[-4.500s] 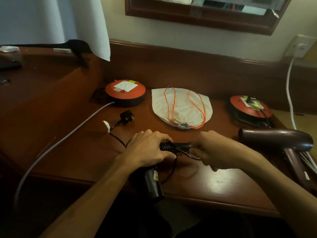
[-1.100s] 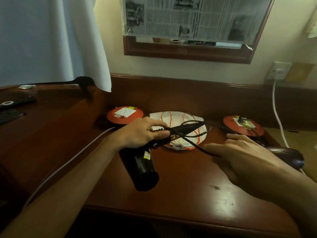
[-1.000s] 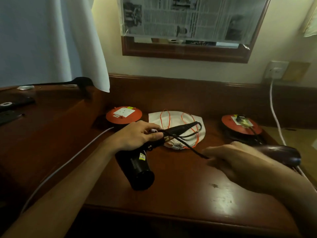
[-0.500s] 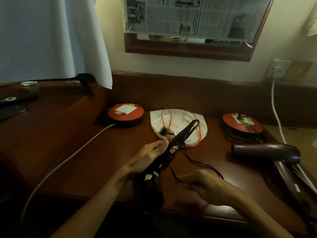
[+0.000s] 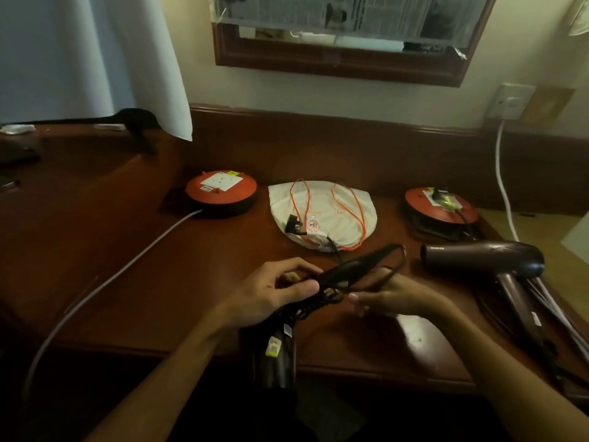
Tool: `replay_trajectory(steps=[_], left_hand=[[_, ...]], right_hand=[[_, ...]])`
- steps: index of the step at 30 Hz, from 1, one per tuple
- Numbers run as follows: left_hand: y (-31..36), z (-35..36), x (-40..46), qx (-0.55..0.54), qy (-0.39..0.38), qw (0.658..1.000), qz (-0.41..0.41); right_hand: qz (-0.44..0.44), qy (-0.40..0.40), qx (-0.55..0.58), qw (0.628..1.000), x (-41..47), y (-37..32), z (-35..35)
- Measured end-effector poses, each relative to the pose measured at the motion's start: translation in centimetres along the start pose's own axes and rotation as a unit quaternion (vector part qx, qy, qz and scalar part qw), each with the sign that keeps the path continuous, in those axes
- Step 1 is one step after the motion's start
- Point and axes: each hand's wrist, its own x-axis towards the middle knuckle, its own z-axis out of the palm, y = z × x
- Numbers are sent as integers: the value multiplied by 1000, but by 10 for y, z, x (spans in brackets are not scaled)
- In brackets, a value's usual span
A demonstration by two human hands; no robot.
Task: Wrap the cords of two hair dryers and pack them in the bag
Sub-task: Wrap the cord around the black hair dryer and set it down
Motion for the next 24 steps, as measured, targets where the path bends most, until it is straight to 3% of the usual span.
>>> replay_trajectory(steps=[3,6,11,14,20,24], left_hand=[[1,11,-6,185,-33,982,4],[-4,17,-2,335,-10,942,-4],[-6,14,8,427,37,904,-14],[-7,12,8,442,45,896,13],[-8,-6,6,390,96,915,-39],[-5,-31,4,296,45,949,-94]], right_hand=[[-27,-34,-114,993,31,-13,-2],[-30,-30,-131,991,45,-42,-21],[-109,-24,-225,968,22,-108,-26],[-125,-37,-260,957,2,-117,-8],[-141,-20,-240,960,-22,-112,15],[-151,15,-291,945,-27,-95,33]])
